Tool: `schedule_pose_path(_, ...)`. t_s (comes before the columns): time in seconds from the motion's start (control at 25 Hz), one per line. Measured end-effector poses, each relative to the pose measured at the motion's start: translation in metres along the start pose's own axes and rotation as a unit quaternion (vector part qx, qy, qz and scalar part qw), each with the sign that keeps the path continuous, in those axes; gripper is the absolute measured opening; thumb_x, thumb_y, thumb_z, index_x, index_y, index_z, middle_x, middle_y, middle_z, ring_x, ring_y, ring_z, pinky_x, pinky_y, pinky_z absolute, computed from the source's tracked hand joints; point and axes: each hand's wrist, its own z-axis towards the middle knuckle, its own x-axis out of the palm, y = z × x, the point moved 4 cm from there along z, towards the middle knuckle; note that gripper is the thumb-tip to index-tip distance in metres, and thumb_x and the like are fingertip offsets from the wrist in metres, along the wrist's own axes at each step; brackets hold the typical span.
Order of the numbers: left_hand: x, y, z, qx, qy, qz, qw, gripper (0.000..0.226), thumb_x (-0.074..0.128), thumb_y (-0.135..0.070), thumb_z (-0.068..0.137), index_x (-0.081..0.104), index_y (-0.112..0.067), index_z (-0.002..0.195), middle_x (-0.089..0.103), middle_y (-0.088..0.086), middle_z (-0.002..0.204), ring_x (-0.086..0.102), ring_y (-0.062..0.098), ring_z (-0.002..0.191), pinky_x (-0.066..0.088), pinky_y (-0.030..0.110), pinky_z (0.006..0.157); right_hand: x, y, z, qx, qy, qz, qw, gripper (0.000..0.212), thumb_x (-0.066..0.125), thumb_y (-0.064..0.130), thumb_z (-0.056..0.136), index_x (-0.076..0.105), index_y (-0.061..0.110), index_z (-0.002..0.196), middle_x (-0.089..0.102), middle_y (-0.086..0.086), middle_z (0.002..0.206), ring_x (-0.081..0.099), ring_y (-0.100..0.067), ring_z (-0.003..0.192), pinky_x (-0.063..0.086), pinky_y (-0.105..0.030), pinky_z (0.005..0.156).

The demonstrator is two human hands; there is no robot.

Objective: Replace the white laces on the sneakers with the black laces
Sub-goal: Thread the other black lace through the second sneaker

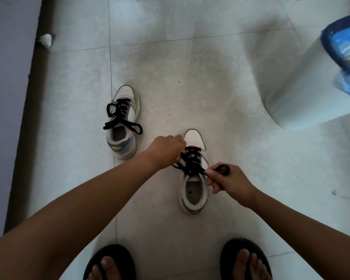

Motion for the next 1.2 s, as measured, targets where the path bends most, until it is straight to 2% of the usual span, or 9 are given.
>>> schedule_pose_path(0.16, 0.002, -0.004, 0.006, -0.220, -0.006, -0.545, 0.809, 0.006, 0.049, -0.017, 0.089, 0.048, -0.015, 0.083, 0.059, 0.006, 0.082, 0.058, 0.020, 0.068, 0.040, 0.025, 0.053, 0.002, -0.002, 0.000, 0.016, 0.011, 0.015, 1.000, 0.010, 0.062, 0.011, 0.089, 0.066, 0.003, 0.084, 0.064, -0.009, 0.064, 0.054, -0.017, 0.051, 0.051, -0.027, 0.055)
schedule_pose_path(0.28, 0.005, 0.009, 0.013, -0.100, 0.009, -0.171, 0.980, 0.014, 0.048, -0.011, 0.091, 0.047, -0.010, 0.105, 0.060, 0.010, 0.091, 0.061, 0.029, 0.080, 0.034, 0.030, 0.057, -0.001, -0.006, -0.007, 0.024, 0.008, 0.022, 0.999, 0.011, 0.062, 0.012, 0.089, 0.066, 0.003, 0.084, 0.063, -0.008, 0.063, 0.053, -0.015, 0.049, 0.051, -0.026, 0.053)
schedule_pose_path(0.36, 0.008, 0.025, 0.016, -0.106, 0.019, -0.048, 0.993, 0.021, 0.047, -0.010, 0.093, 0.044, -0.008, 0.113, 0.060, 0.010, 0.093, 0.060, 0.030, 0.078, 0.033, 0.031, 0.054, -0.003, -0.011, -0.012, 0.034, 0.003, 0.052, 0.998, 0.012, 0.061, 0.013, 0.090, 0.066, 0.004, 0.084, 0.063, -0.009, 0.064, 0.052, -0.014, 0.050, 0.051, -0.026, 0.054)
schedule_pose_path(0.4, 0.011, 0.027, 0.016, -0.153, 0.027, -0.152, 0.976, 0.015, 0.049, -0.014, 0.094, 0.047, -0.008, 0.107, 0.060, 0.010, 0.088, 0.058, 0.028, 0.072, 0.033, 0.029, 0.052, -0.003, -0.012, -0.013, 0.039, 0.004, 0.062, 0.997, 0.012, 0.061, 0.013, 0.090, 0.066, 0.004, 0.084, 0.064, -0.010, 0.065, 0.052, -0.014, 0.051, 0.051, -0.026, 0.055)
schedule_pose_path(0.52, 0.016, 0.019, 0.017, -0.311, 0.055, -0.551, 0.773, 0.023, 0.047, -0.027, 0.097, 0.052, -0.008, 0.085, 0.057, 0.008, 0.072, 0.050, 0.020, 0.054, 0.030, 0.020, 0.046, 0.000, -0.012, -0.013, 0.043, 0.009, 0.070, 0.997, 0.013, 0.061, 0.014, 0.090, 0.067, 0.003, 0.086, 0.064, -0.011, 0.067, 0.053, -0.015, 0.051, 0.051, -0.027, 0.056)
schedule_pose_path(0.56, 0.016, 0.019, 0.019, -0.308, 0.065, -0.526, 0.790, 0.024, 0.041, -0.026, 0.098, 0.053, -0.007, 0.087, 0.059, 0.008, 0.075, 0.053, 0.021, 0.056, 0.030, 0.020, 0.048, 0.000, -0.012, -0.014, 0.044, 0.010, 0.068, 0.997, 0.013, 0.061, 0.014, 0.090, 0.067, 0.003, 0.086, 0.065, -0.011, 0.067, 0.054, -0.015, 0.051, 0.051, -0.028, 0.056)
schedule_pose_path(0.68, 0.005, 0.030, 0.021, -0.162, 0.027, -0.045, 0.985, 0.021, 0.037, -0.013, 0.097, 0.054, -0.007, 0.108, 0.063, 0.007, 0.101, 0.062, 0.027, 0.088, 0.034, 0.028, 0.061, -0.001, -0.015, -0.018, 0.049, 0.016, 0.056, 0.997, 0.013, 0.062, 0.016, 0.089, 0.066, 0.004, 0.085, 0.065, -0.010, 0.067, 0.054, -0.015, 0.052, 0.051, -0.028, 0.057)
schedule_pose_path(0.84, 0.006, 0.044, 0.013, -0.112, 0.027, 0.096, 0.989, 0.021, 0.036, -0.018, 0.100, 0.052, -0.008, 0.110, 0.065, 0.005, 0.102, 0.065, 0.025, 0.086, 0.023, 0.024, 0.047, -0.006, -0.013, -0.021, 0.059, 0.004, 0.087, 0.994, 0.014, 0.060, 0.016, 0.091, 0.067, 0.005, 0.089, 0.065, -0.012, 0.069, 0.053, -0.015, 0.053, 0.051, -0.027, 0.057)
schedule_pose_path(1.2, 0.013, 0.053, 0.010, -0.041, 0.037, 0.228, 0.972, 0.019, 0.037, -0.001, 0.093, 0.049, -0.008, 0.106, 0.062, 0.007, 0.103, 0.061, 0.025, 0.092, 0.030, 0.031, 0.067, -0.021, -0.018, -0.037, 0.044, -0.083, -0.038, 0.995, 0.015, 0.054, 0.014, 0.094, 0.063, 0.006, 0.084, 0.065, -0.007, 0.062, 0.055, -0.012, 0.050, 0.055, -0.027, 0.056)
